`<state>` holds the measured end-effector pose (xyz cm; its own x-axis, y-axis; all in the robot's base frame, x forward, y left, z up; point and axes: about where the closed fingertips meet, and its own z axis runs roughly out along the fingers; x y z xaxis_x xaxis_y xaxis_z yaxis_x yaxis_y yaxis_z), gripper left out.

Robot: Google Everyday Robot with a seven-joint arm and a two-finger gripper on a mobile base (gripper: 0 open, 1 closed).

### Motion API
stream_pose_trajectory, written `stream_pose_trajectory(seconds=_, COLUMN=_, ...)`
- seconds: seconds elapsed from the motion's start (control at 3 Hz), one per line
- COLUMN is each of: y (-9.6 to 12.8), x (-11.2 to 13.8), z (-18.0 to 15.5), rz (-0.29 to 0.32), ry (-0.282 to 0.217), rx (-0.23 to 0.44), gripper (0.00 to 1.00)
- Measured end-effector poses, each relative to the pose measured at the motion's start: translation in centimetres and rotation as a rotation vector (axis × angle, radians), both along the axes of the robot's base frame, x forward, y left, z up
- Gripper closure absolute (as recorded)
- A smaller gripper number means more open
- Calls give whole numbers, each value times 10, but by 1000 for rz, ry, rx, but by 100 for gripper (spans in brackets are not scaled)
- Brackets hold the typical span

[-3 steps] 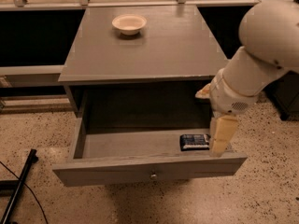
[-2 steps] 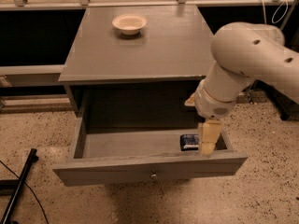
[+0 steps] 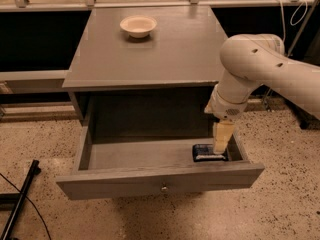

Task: Pick rxbar blueberry from top drawer and place on counter

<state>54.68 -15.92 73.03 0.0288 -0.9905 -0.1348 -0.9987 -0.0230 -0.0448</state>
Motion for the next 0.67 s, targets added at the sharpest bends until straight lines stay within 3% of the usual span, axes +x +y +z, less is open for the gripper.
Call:
stream_pose_trajectory(seconds=0.33, y=-12, x=18, z=-22, rz=-47, ry=-26, rx=23, gripper=30)
stream_pose_trajectory(seconds=0.67, y=-21, x=20, z=-45, rz=-76, ry=-48, rx=42, gripper=34)
